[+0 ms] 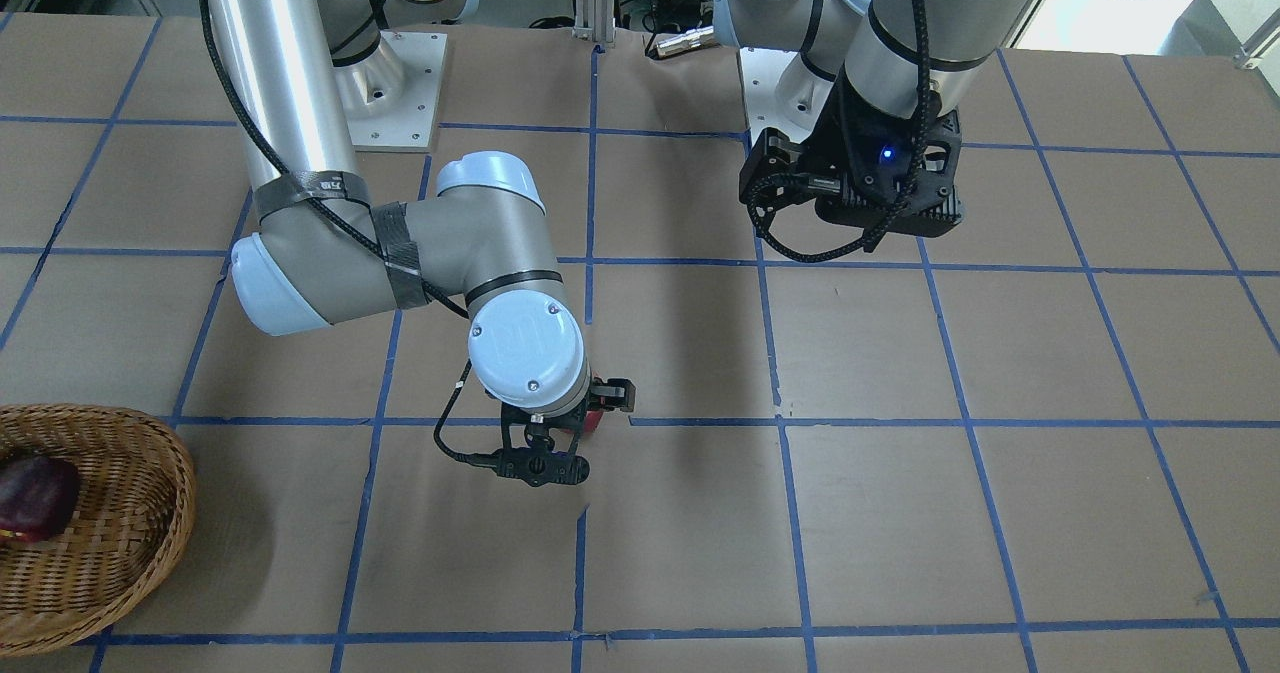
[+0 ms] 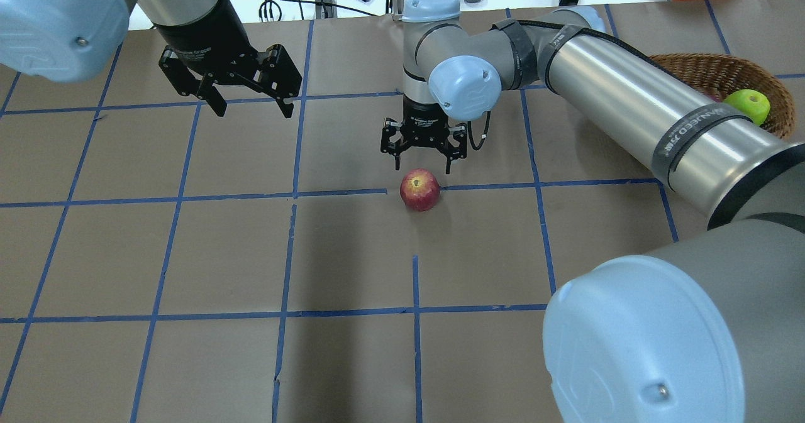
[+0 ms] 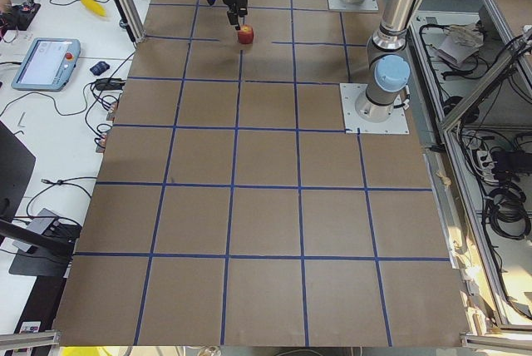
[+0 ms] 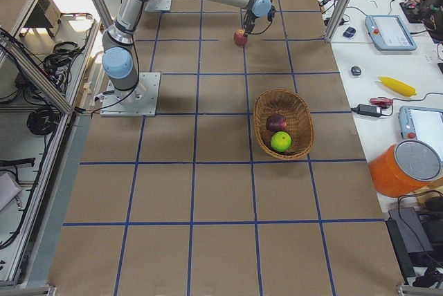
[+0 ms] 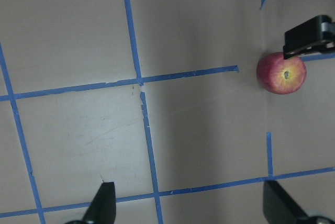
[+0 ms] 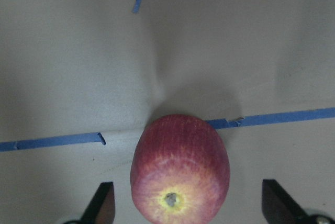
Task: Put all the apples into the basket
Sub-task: 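Reach the right gripper to the center red apple and grasp it, then carry the red apple into the basket and open the right gripper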
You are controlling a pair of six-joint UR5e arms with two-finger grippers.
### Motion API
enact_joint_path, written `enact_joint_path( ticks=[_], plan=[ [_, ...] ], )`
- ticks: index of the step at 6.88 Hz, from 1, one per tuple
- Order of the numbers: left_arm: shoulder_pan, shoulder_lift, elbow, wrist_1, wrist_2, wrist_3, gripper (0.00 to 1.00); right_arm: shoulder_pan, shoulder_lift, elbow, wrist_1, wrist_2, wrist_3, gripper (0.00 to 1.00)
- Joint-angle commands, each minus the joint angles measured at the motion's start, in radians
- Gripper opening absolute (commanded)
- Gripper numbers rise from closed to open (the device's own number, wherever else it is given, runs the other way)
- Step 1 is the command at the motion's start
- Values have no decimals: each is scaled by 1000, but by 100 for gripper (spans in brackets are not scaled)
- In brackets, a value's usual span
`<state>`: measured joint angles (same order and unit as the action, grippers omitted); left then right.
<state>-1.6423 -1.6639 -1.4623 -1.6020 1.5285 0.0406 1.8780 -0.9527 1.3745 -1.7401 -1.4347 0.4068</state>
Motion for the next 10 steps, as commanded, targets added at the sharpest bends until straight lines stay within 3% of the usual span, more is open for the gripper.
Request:
enact_joint_path(
  ticks=[1, 4, 5, 6, 7, 9, 10],
  plan=[
    [-1, 13, -12, 22, -1, -4, 100, 6, 41, 1, -1, 0, 1, 100],
    [-1, 22, -13, 22, -1, -5, 100, 24, 90, 1, 1, -1, 1, 100],
    [-1, 23, -15, 20, -1, -4, 100, 24, 85, 0, -1, -6, 6, 90],
    [-1, 23, -13, 23, -1, -2, 100, 18, 75, 0, 1, -16, 9, 24],
    [-1, 23, -13, 22, -1, -2, 100, 9, 57, -6, 1, -21, 32, 0],
    [-1, 27, -10, 22, 1, -2, 100, -64, -56, -9, 17, -129, 12, 0],
    [1, 29, -13, 20, 1, -1, 100, -141, -111, -12, 69, -133, 7, 0]
  ],
)
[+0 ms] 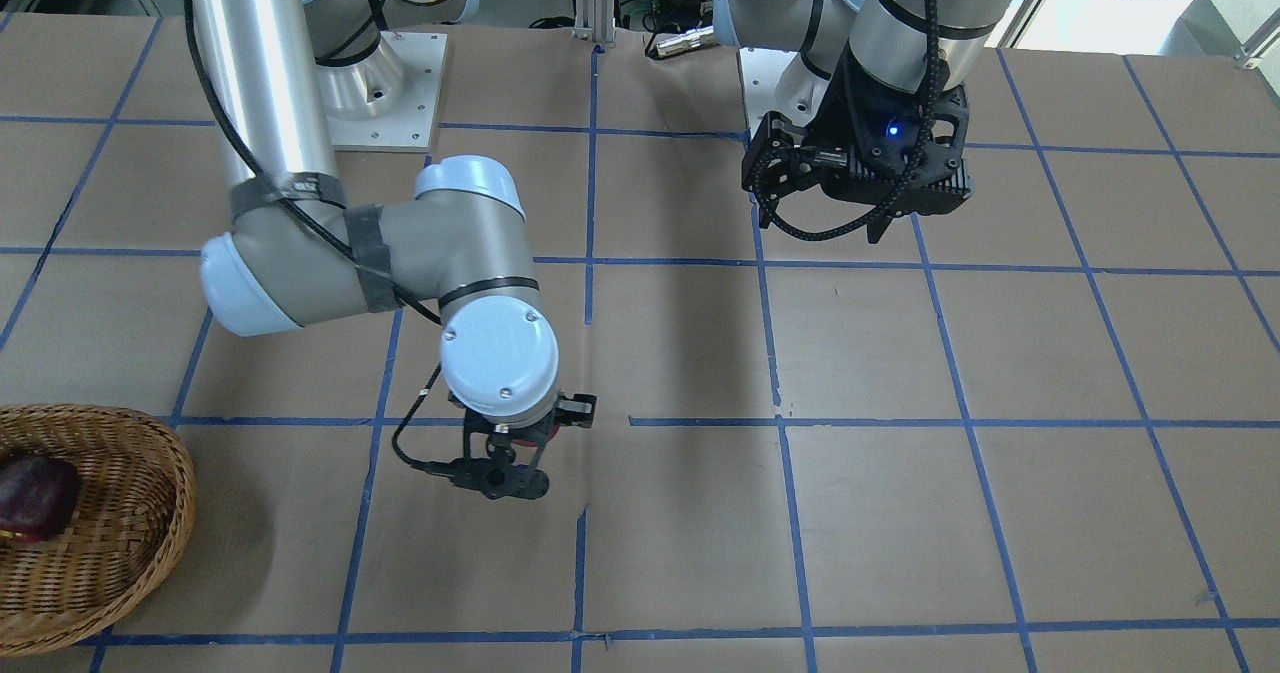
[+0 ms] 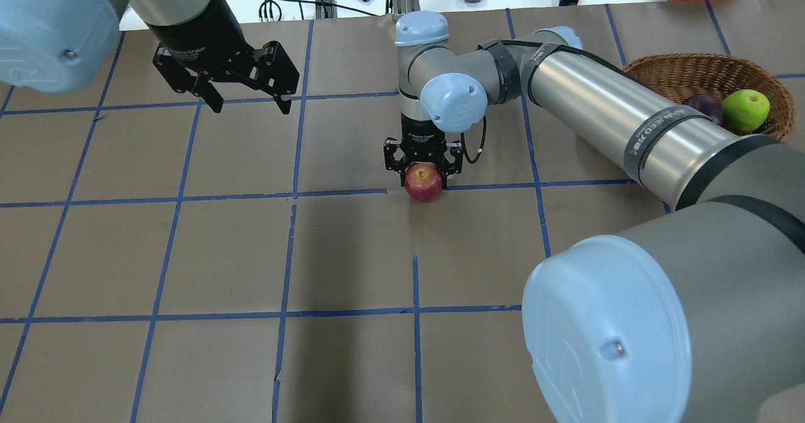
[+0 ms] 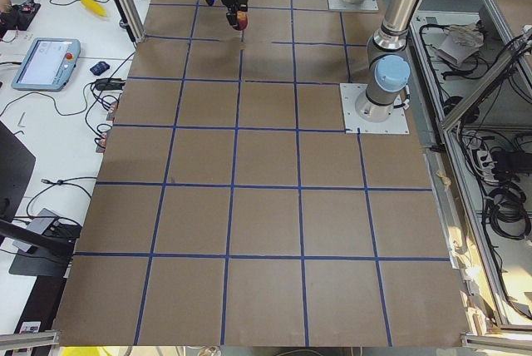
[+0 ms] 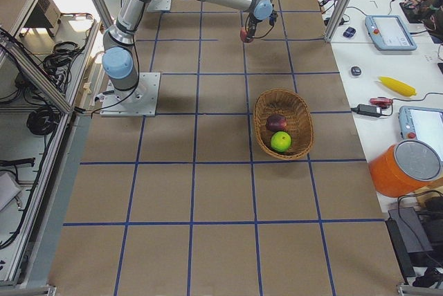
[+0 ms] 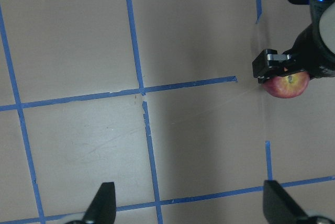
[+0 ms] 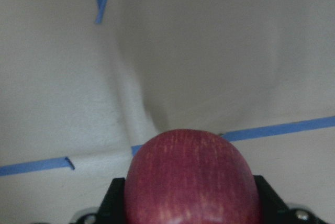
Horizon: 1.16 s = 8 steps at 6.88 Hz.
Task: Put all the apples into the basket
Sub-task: 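Carry the red apple into the basket and open the right gripper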
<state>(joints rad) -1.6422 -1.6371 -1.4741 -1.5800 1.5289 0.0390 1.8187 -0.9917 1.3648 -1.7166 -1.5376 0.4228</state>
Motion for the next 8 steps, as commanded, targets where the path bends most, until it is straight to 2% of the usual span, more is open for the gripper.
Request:
enact_joint_path(
  ticks=[1, 3, 4, 5, 6, 8],
  plan=[
    [1, 5, -2, 0, -1, -1, 100, -176, -118, -1, 60, -47, -33, 0],
    [-1, 11, -2, -2, -1, -2, 100, -373, -139, -1, 43, -123, -328, 0],
    [-1, 13, 3, -2, -3, -4, 100, -488, -128, -6, 23, -119, -477, 0],
    [-1, 19, 3, -2, -1, -2, 100, -556, -84, 11, -68, -121, -615, 0],
    [2, 23, -1, -2, -1, 1, 100, -587, -15, 10, -178, -127, -648, 0],
    [-1, 28, -3, -2, 0, 1, 100, -598, 8, 11, -206, -127, -630, 0]
  ],
)
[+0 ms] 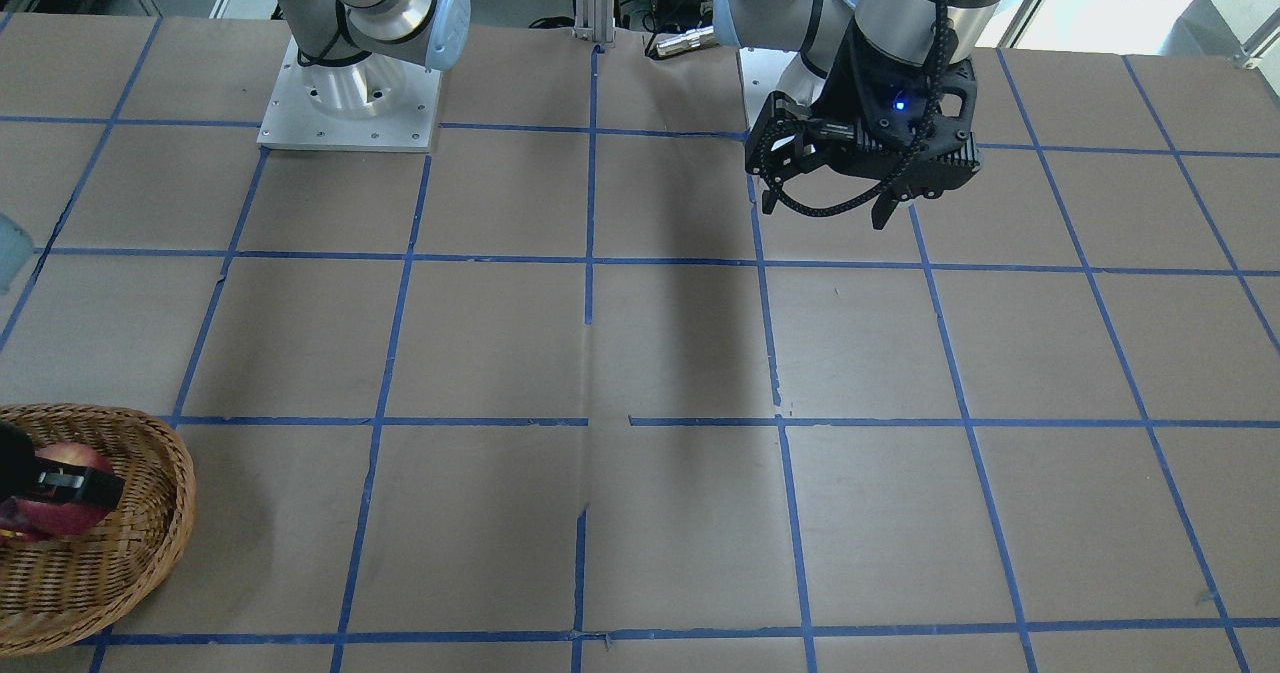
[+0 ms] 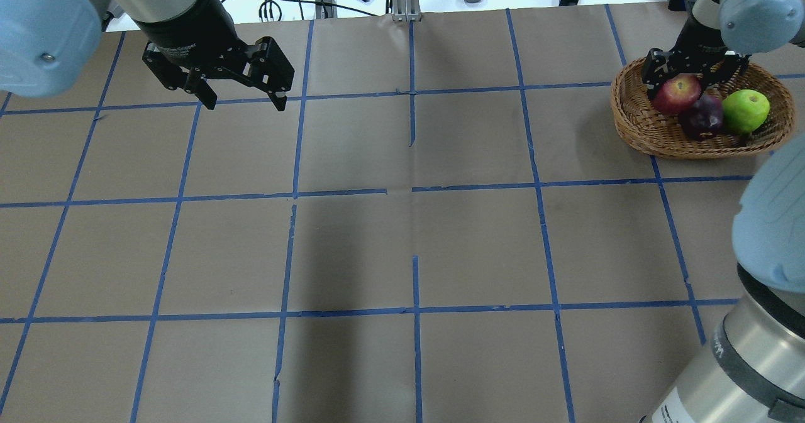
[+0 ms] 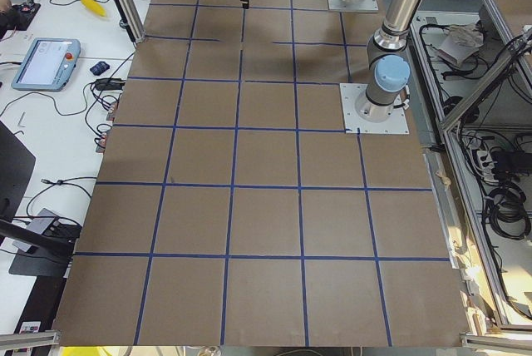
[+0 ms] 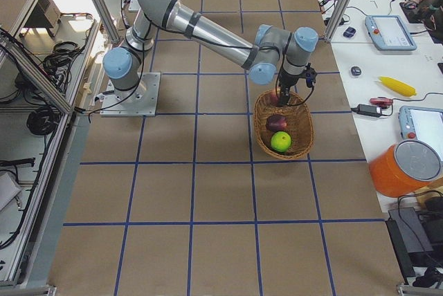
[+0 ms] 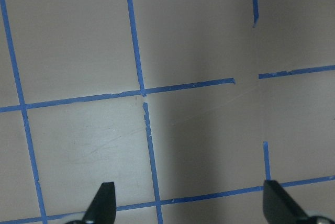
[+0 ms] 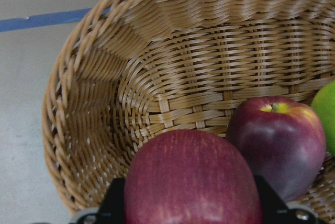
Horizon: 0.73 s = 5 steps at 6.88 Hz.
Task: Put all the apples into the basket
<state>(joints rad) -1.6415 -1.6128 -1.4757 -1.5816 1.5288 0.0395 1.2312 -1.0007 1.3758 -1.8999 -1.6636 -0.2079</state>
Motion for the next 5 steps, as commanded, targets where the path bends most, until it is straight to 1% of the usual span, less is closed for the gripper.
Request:
enact_joint_path(
  ticks=[1, 2, 3, 4, 5],
  plan=[
    [0, 2, -2, -2, 1, 0, 100, -10, 37, 2, -19, -1, 1, 0],
    [0, 2, -3, 0, -2, 0, 100, -10, 43, 3, -21, -1, 4, 4],
    [0, 2, -3, 0, -3, 0, 100, -10, 44, 3, -11, -1, 16, 79],
    [2, 2, -3, -2, 1, 0, 100, -10, 44, 2, -10, -1, 18, 97],
    [2, 2, -3, -2, -1, 0, 100, -10, 40, 2, -5, -1, 16, 100]
  ],
)
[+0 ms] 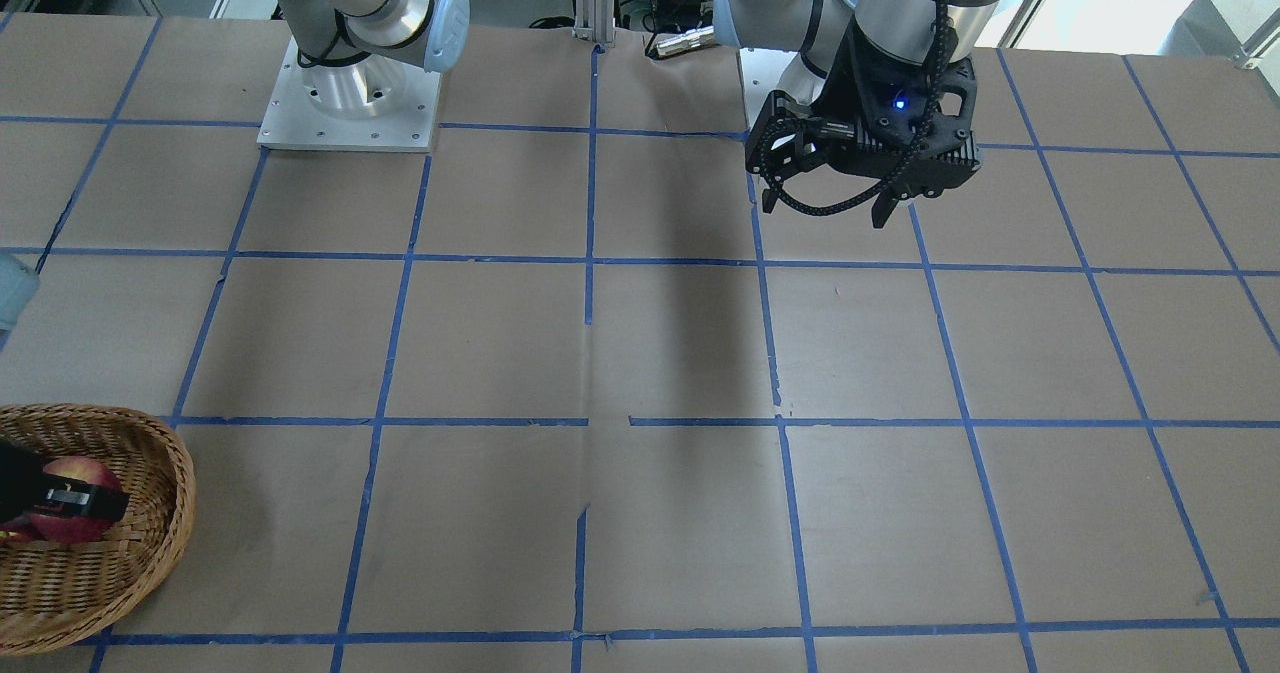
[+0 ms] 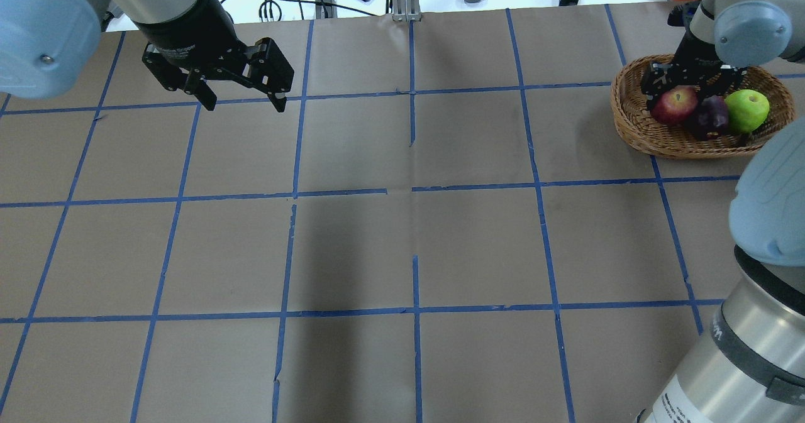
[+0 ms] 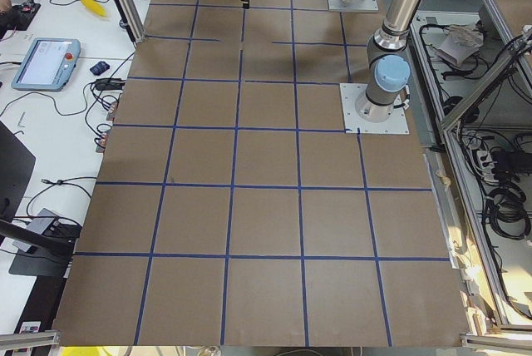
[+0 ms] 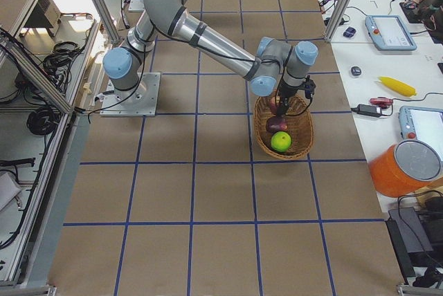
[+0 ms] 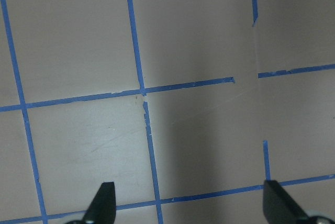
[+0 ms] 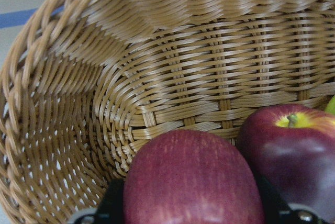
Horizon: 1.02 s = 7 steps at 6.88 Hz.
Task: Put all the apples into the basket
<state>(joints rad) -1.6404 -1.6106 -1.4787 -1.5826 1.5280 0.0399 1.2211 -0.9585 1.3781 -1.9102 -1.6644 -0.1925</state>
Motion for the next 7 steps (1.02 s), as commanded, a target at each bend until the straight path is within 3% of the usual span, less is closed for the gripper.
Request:
enact_joint_path(
  ticks=[1, 2, 4, 7],
  plan=[
    [1, 0, 0, 0, 1, 0, 100, 0, -9, -5, 16, 0, 1, 100],
    [1, 0, 0, -2, 3, 0, 100, 0, -23, -22, 75, 5, 1, 100],
    [1, 0, -2, -2, 3, 1, 100, 59, -211, -4, 231, 20, -1, 100],
    [1, 0, -2, 0, 0, 0, 100, 279, -421, 88, 370, 38, 158, 100]
  ],
)
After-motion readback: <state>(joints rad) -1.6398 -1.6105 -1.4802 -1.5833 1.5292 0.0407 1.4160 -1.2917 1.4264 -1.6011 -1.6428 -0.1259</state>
